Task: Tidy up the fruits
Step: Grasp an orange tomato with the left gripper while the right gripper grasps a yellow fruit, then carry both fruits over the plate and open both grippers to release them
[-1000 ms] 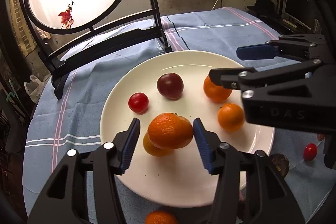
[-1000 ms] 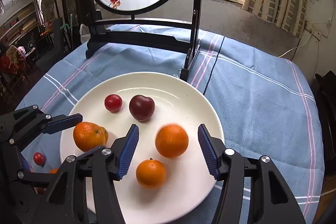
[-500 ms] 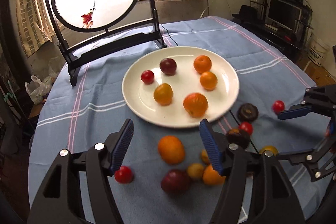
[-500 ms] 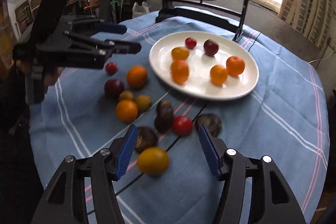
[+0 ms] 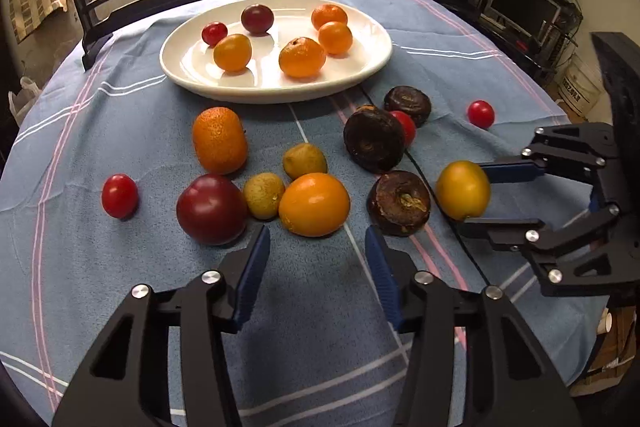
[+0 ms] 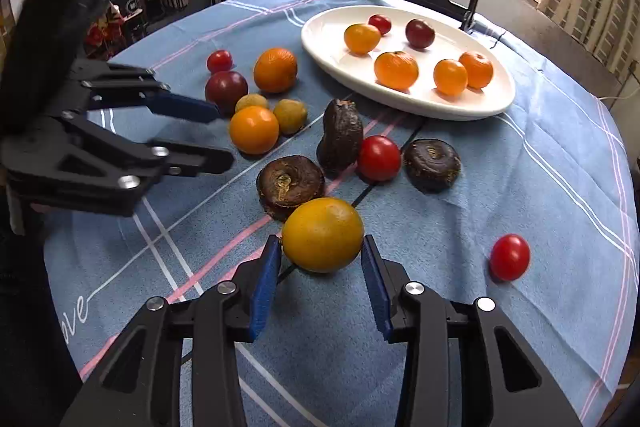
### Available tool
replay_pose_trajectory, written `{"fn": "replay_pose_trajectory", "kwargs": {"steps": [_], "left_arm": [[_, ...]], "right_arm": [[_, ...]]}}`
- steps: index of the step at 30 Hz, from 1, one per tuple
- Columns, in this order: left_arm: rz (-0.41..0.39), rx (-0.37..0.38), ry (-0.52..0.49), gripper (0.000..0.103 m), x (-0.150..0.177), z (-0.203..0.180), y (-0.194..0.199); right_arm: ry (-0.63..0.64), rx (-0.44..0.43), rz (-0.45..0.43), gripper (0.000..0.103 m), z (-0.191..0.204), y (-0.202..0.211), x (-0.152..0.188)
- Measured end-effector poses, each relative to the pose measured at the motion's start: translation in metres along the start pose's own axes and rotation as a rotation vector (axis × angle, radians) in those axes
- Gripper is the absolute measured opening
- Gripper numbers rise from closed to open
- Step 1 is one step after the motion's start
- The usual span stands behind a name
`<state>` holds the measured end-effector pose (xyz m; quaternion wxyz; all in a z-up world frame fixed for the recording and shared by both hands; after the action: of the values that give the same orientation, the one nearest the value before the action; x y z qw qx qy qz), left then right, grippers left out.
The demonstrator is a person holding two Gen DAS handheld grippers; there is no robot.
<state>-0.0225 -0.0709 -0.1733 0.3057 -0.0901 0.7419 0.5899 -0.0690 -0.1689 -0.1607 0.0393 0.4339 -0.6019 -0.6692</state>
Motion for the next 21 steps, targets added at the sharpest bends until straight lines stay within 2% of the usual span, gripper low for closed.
{"fn": "replay_pose_trajectory", "kwargs": {"steps": [1,14,21], "left_arm": [[0.003,-0.005,0.009,0.037,-0.002,0.001,-0.004],[0.005,-0.016,0.075,0.04,-0.03,0.004,-0.031],[-0.009,-0.028,0.05,0.04,-0.043,-0.001,-0.036]], "right_arm": [[-0.008,0.001,-0.005,0.041,-0.002,0.002,0.001],[-0.051,-0.025,-0.012,0.041,-0.013,0.004,0.005],[-0.054,-0.02,-0.013,0.041,-0.013,0.002,0.005]]}}
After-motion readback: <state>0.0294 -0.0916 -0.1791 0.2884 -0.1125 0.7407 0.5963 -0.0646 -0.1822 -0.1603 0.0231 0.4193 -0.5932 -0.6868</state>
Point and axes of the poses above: each gripper's, at about its wrist camera, not at the fingertips, and y roughly against the way its jaws point, z to its left, x to its underside, the point moved 10 cm from there along -y, roughly the way its jaws point, and after that the axes turned 5 degrees about y, right-handed, at the moved point
